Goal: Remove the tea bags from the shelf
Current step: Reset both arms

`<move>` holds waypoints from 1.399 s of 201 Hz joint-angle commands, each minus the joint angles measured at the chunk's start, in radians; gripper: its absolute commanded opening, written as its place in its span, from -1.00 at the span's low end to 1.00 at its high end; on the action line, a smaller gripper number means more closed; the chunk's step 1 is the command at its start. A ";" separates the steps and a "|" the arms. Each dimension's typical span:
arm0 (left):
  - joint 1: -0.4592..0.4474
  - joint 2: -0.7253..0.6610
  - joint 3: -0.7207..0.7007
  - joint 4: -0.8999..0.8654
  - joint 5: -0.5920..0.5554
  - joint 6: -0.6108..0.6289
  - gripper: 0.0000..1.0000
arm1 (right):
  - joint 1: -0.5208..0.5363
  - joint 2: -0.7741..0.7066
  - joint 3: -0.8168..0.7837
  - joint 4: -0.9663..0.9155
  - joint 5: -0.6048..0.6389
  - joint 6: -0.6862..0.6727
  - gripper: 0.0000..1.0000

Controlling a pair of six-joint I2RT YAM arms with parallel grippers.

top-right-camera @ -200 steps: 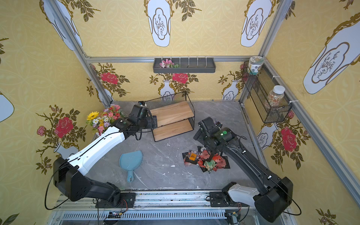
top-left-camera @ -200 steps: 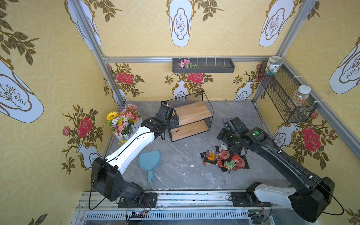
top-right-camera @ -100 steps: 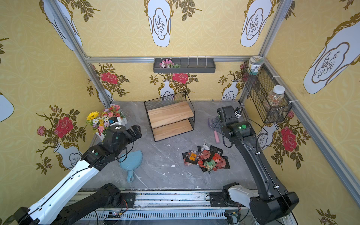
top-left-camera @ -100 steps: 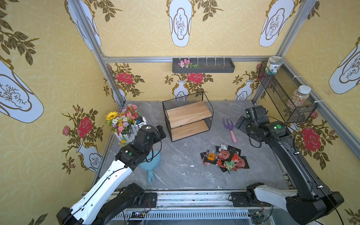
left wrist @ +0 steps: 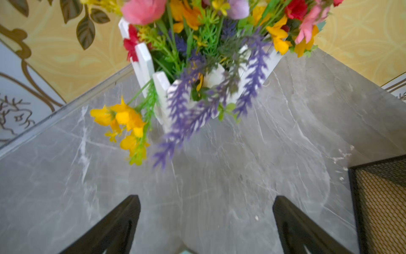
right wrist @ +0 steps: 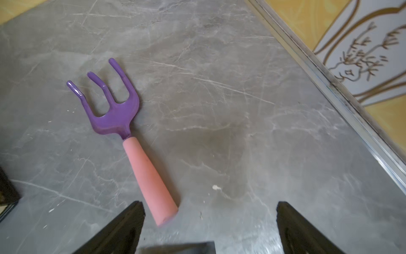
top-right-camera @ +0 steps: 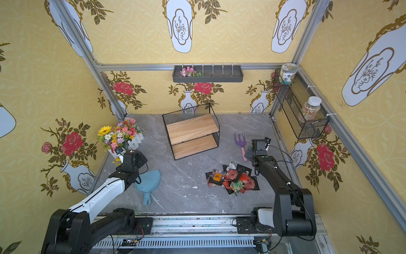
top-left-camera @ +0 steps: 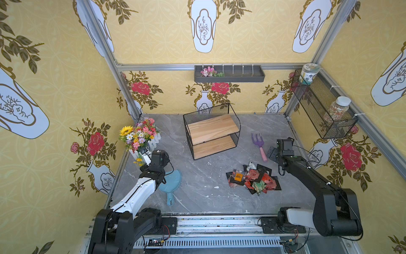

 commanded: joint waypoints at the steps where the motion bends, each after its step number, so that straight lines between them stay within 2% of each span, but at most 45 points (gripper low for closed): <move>1: 0.014 0.091 -0.047 0.415 0.073 0.261 1.00 | 0.014 0.074 -0.026 0.227 0.011 -0.107 0.94; 32: 0.081 0.160 -0.087 0.506 0.134 0.223 1.00 | 0.027 0.146 -0.082 0.354 -0.025 -0.195 0.94; 46: 0.086 0.170 -0.096 0.567 0.186 0.276 1.00 | 0.026 0.126 -0.162 0.503 -0.040 -0.261 0.94; 59: 0.090 0.172 -0.101 0.587 0.211 0.339 1.00 | 0.009 0.100 -0.233 0.661 -0.102 -0.303 0.94; 81: 0.091 0.150 -0.218 0.825 0.228 0.406 1.00 | 0.000 0.074 -0.311 0.772 -0.226 -0.358 0.94; 92: 0.093 0.154 -0.314 1.025 0.210 0.406 1.00 | 0.001 0.047 -0.388 0.887 -0.238 -0.357 0.94; 100: 0.094 0.144 -0.365 1.094 0.195 0.393 1.00 | -0.003 0.038 -0.447 0.978 -0.225 -0.347 0.94; 104: 0.094 0.143 -0.387 1.105 0.185 0.374 1.00 | -0.004 0.046 -0.473 1.025 -0.223 -0.347 0.94; 114: 0.096 0.186 -0.441 1.267 0.190 0.389 1.00 | -0.004 0.088 -0.531 1.198 -0.234 -0.358 0.94; 119: 0.095 0.211 -0.454 1.333 0.197 0.399 1.00 | -0.002 0.085 -0.534 1.207 -0.241 -0.362 0.94; 124: 0.096 0.228 -0.453 1.360 0.191 0.406 1.00 | -0.002 0.064 -0.522 1.139 -0.245 -0.367 0.94; 130: 0.095 0.229 -0.441 1.340 0.177 0.403 1.00 | -0.003 0.050 -0.510 1.092 -0.243 -0.369 0.94; 144: 0.103 0.205 -0.388 1.193 0.145 0.368 1.00 | 0.003 0.089 -0.506 1.150 -0.209 -0.366 0.94; 152: 0.109 0.204 -0.364 1.141 0.146 0.359 1.00 | 0.007 0.082 -0.474 1.072 -0.184 -0.344 0.94; 281: 0.132 0.207 -0.371 1.159 0.175 0.347 1.00 | 0.025 0.089 -0.467 1.066 -0.159 -0.361 0.94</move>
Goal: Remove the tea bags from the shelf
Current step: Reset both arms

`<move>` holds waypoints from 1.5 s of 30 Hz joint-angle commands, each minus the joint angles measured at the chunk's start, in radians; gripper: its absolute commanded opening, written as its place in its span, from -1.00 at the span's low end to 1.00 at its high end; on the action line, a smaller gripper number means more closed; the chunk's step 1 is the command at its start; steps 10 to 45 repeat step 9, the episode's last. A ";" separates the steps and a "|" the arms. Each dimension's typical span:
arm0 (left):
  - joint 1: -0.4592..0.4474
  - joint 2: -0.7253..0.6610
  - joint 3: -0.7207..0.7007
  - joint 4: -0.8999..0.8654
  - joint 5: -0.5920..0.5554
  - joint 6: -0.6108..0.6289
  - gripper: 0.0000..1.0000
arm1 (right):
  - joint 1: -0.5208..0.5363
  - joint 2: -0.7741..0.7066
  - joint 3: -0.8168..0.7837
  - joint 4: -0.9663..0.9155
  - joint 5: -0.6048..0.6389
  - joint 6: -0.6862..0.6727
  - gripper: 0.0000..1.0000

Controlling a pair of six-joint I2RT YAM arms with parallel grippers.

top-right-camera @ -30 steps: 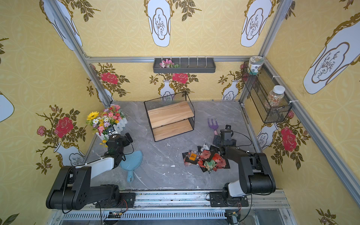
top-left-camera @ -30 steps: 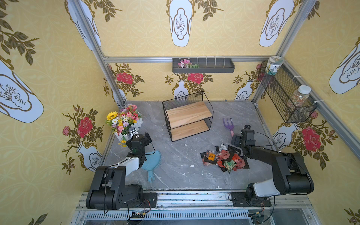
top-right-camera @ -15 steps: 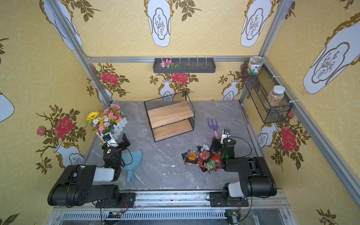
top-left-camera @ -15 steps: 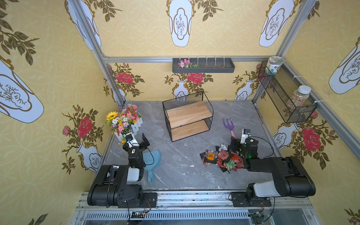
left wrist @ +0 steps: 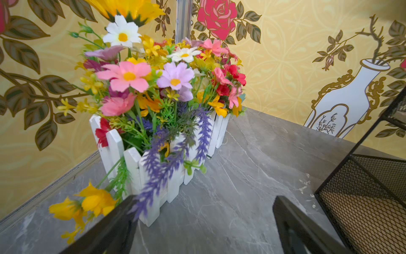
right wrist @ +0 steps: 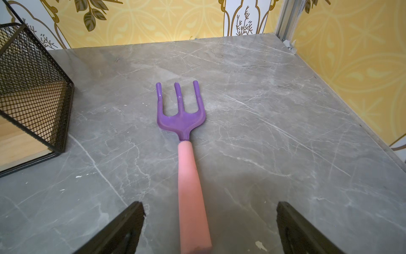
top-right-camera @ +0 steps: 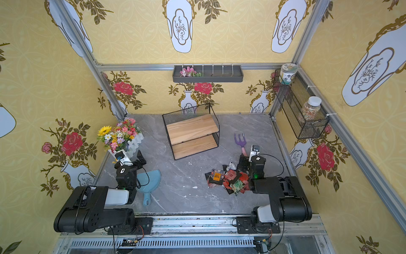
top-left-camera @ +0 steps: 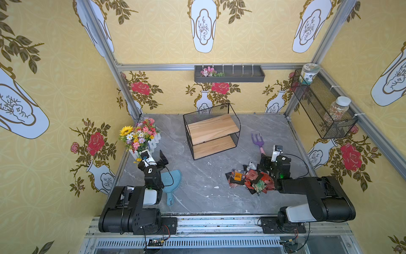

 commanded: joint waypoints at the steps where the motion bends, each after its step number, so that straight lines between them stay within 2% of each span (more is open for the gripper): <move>1: 0.015 0.001 -0.001 0.014 0.015 -0.014 1.00 | 0.004 0.003 0.010 0.036 0.019 -0.005 0.94; 45: 0.017 -0.011 -0.008 0.014 0.019 -0.014 1.00 | 0.002 -0.005 0.005 0.035 0.012 -0.005 0.94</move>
